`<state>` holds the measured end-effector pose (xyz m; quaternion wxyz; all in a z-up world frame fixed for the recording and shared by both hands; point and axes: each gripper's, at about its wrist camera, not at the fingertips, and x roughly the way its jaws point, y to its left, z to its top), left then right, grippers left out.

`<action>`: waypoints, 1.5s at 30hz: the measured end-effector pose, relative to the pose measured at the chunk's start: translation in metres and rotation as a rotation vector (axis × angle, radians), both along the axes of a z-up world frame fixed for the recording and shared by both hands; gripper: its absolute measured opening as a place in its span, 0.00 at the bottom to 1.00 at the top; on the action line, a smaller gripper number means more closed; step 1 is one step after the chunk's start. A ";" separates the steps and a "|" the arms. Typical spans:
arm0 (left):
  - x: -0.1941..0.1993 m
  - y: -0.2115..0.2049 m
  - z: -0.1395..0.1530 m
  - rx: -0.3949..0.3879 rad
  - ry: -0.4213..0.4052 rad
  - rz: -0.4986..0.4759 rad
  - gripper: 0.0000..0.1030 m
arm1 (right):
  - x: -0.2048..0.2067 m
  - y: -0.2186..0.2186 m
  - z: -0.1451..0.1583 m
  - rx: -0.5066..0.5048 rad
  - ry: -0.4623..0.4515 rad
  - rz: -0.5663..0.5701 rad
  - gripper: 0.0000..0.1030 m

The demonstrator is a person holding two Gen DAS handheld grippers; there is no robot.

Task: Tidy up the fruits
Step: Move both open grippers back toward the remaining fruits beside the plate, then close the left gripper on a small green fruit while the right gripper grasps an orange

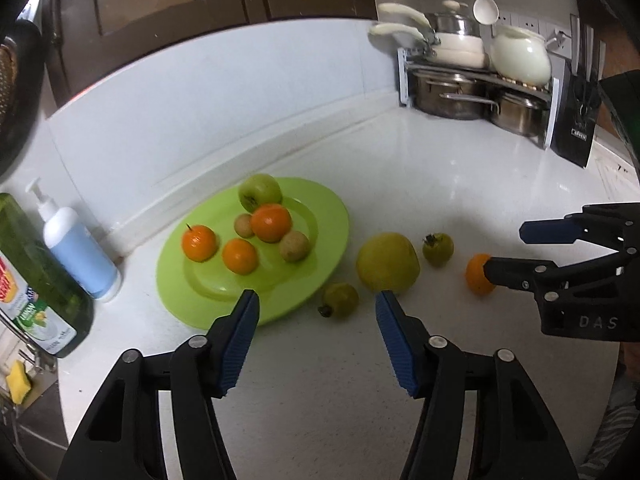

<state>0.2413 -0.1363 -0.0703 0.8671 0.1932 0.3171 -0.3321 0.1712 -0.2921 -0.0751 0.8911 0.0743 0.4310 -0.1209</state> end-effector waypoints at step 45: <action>0.018 -0.022 -0.028 -0.019 0.141 0.022 0.28 | 0.017 -0.005 -0.025 0.062 0.054 0.035 0.35</action>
